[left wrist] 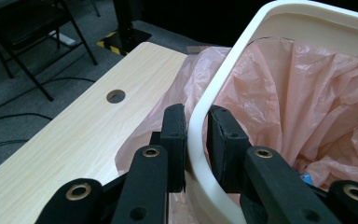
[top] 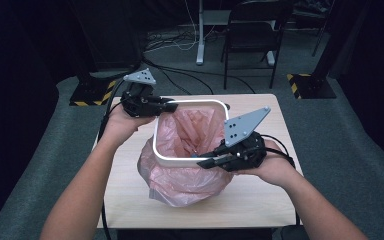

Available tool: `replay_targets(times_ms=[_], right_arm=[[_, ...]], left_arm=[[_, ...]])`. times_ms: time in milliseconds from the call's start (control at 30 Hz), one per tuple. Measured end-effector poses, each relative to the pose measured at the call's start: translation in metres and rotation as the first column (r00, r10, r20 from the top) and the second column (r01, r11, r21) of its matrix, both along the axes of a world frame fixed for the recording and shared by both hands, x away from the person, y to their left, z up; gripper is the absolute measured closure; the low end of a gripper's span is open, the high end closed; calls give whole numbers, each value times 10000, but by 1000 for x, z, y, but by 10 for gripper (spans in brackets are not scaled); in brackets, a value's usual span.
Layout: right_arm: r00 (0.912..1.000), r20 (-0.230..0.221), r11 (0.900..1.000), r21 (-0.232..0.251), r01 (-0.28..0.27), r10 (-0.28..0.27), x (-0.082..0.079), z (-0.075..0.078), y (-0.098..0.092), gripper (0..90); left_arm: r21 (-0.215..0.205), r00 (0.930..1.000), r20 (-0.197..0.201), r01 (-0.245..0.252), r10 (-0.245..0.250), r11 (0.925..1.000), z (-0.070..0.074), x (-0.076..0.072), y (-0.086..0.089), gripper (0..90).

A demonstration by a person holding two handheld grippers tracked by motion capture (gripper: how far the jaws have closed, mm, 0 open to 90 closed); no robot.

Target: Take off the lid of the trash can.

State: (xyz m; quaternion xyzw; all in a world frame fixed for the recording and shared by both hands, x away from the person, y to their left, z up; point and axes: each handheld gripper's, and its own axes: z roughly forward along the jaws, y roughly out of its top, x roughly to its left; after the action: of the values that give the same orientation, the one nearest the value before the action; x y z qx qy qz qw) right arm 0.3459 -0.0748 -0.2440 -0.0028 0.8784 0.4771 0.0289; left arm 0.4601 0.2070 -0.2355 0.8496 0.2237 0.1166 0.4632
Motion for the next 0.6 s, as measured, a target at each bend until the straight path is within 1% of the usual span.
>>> replay_targets(times_ms=[133, 267, 600], right_arm=[[10000, 6, 10000, 55, -31, 31, 1, 2, 0, 829], [10000, 37, 9999, 99, -46, 45, 0, 5, 0, 828], [9998, 218, 9996, 268, -51, 45, -2, 16, -3, 825]], left_arm=[[-11, 10000, -40, -7, 7, 10000, 1, 0, 0, 772], [-122, 10000, -77, 1, -2, 9999, 4, 0, 1, 772], [-155, 10000, 47, 1, 0, 9999, 14, -2, 0, 774]])
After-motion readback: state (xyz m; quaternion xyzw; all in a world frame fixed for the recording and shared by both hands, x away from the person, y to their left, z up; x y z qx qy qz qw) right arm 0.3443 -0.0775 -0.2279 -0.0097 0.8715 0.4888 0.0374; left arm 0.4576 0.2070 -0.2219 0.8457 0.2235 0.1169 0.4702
